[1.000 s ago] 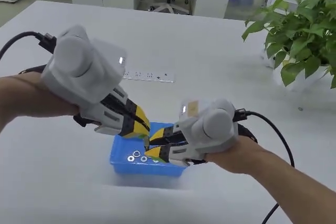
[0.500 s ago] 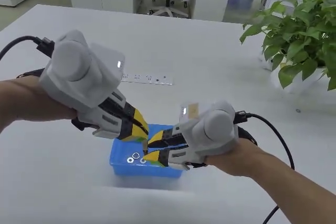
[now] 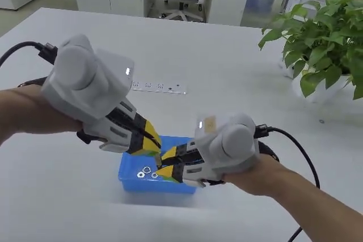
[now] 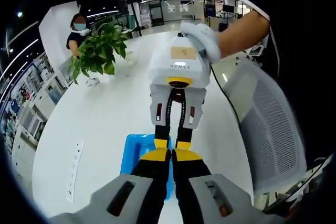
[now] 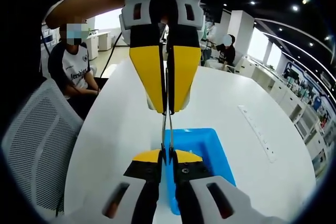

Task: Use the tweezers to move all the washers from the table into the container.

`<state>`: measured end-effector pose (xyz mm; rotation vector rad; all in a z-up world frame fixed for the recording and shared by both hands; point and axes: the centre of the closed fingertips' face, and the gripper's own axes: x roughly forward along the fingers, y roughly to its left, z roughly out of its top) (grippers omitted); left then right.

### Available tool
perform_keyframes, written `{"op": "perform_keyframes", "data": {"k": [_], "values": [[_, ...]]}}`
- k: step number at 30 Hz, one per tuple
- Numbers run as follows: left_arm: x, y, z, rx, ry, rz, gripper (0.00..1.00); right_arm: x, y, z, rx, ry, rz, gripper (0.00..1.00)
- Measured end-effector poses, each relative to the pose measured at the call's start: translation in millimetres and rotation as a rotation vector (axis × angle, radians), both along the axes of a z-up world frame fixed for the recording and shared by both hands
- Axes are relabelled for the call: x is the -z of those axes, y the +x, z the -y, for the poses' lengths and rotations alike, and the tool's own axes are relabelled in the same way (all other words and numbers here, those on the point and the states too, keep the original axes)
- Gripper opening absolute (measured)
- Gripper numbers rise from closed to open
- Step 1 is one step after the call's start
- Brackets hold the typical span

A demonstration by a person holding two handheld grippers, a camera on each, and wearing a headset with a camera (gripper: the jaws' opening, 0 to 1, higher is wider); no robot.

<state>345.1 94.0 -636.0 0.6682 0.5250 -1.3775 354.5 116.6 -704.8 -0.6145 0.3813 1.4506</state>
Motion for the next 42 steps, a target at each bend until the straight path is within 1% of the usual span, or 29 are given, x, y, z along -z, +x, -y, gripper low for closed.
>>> {"op": "perform_keyframes", "data": {"k": [3,6,9,13,15,18,19,22,25,29,34,35,37,39,42], "values": [[3.7,-3.1,-0.4,0.005,0.007,-0.009,0.06,2.9,-3.8,3.0,0.000,-0.008,-0.010,0.08],[7.8,-5.9,-0.6,0.010,0.016,-0.016,0.06,6.0,-6.7,6.1,-0.002,-0.022,-0.007,0.07],[11.2,-8.2,-0.5,0.015,0.020,-0.022,0.06,8.7,-9.9,9.4,-0.002,-0.036,-0.015,0.07],[19.9,-12.9,-3.3,0.025,0.038,-0.027,0.06,13.1,-14.4,14.4,-0.005,-0.063,-0.023,0.06],[25.4,-15.7,-6.6,0.028,0.052,-0.033,0.06,15.5,-18.4,16.8,-0.011,-0.076,-0.022,0.06],[37.3,-20.0,-11.6,0.034,0.084,-0.036,0.06,20.3,-22.3,20.5,-0.020,-0.106,-0.017,0.05],[39.0,-20.4,-12.1,0.034,0.086,-0.037,0.06,21.0,-23.0,20.9,-0.022,-0.110,-0.017,0.05],[50.2,-24.6,-16.7,0.033,0.102,-0.049,0.06,24.9,-27.1,22.5,-0.033,-0.131,-0.015,0.05],[58.4,-27.4,-20.2,0.028,0.107,-0.057,0.06,28.8,-30.6,23.2,-0.044,-0.152,-0.012,0.05],[71.0,-30.9,-24.7,0.020,0.124,-0.061,0.06,33.7,-34.3,23.4,-0.057,-0.171,-0.007,0.05],[84.7,-35.9,-26.8,0.012,0.139,-0.064,0.06,41.0,-39.6,24.2,-0.067,-0.190,-0.009,0.05],[88.6,-37.5,-27.1,0.012,0.146,-0.068,0.06,42.4,-40.4,24.3,-0.068,-0.194,-0.008,0.05],[93.0,-38.6,-27.8,0.013,0.158,-0.066,0.06,46.0,-42.4,24.3,-0.071,-0.200,-0.006,0.05],[100.6,-41.0,-28.1,0.016,0.174,-0.068,0.06,49.4,-44.5,24.6,-0.075,-0.210,-0.006,0.05],[110.0,-42.1,-28.8,0.016,0.181,-0.073,0.06,56.2,-47.2,26.2,-0.082,-0.224,-0.003,0.06]]}}
